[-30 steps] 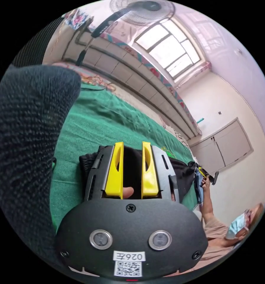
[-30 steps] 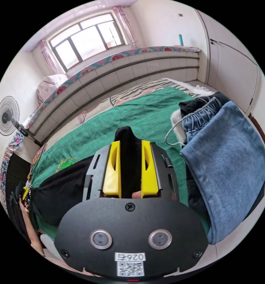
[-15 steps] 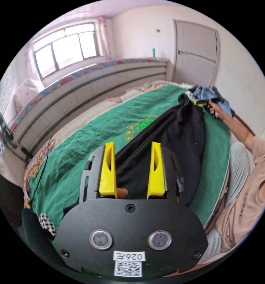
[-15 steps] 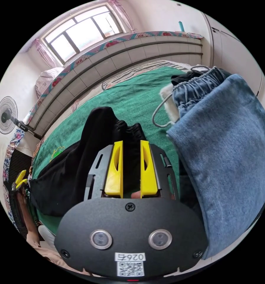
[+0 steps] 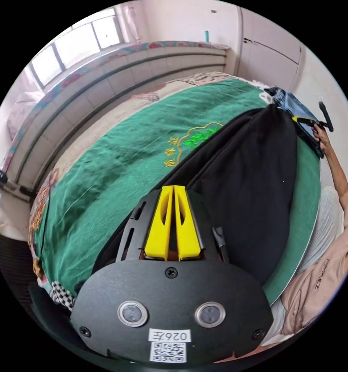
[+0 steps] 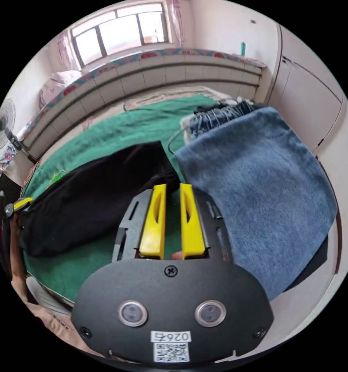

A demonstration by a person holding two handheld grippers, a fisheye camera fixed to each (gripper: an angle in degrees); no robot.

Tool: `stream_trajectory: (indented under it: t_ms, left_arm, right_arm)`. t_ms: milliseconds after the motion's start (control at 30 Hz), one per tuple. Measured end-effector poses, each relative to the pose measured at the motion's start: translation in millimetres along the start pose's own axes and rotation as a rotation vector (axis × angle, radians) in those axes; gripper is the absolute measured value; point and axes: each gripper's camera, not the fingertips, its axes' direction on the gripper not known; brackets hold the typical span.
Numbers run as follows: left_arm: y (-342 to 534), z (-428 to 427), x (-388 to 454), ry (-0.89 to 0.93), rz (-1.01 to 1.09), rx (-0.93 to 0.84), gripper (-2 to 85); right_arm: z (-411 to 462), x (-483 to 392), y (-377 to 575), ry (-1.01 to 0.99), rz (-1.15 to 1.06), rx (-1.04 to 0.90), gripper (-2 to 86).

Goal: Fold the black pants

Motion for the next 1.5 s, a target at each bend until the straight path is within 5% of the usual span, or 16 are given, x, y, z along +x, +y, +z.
stream_trajectory:
  t_ms: [133,333,533,667,833,1067,1300,1500]
  left_arm:
    - [80,-60,-31,-0.151,-0.140,0.098,3.0]
    - [208,-125,-84,-0.200,-0.284,0.201,8.9]
    - [278,-135,-141,-0.128,-0.423,0.240,19.4]
    - [277,-99,-163,-0.136,-0.431,0.051,14.0]
    - [257,-90,-140,-0.247,-0.320,-0.104,10.9]
    - [301,-188,-140,-0.238,-0.423,0.254,6.9]
    - [299,-133,-196,-0.140,-0.566,0.076,10.7]
    - [324,-191,-151,-0.191,-0.561,0.271,3.6]
  right_arm:
    - [-22,-24,6,-0.124,-0.013,0.120,5.9]
    - [-19,-217,-22,-0.303,-0.483,0.177,6.4]
    - [52,-401,-59,-0.448,-0.815,-0.058,9.1]
    - [112,-483,-57,-0.294,-0.927,-0.211,9.4]
    - [100,-503,-49,-0.243,-0.940,-0.172,-0.1]
    - [7,-504,-45,-0.220,-0.939,0.092,-1.3]
    - [104,-517,-85,-0.239,-0.777,-0.197,7.7]
    - [40,-455,-41,-0.293,-0.713,-0.001,6.4]
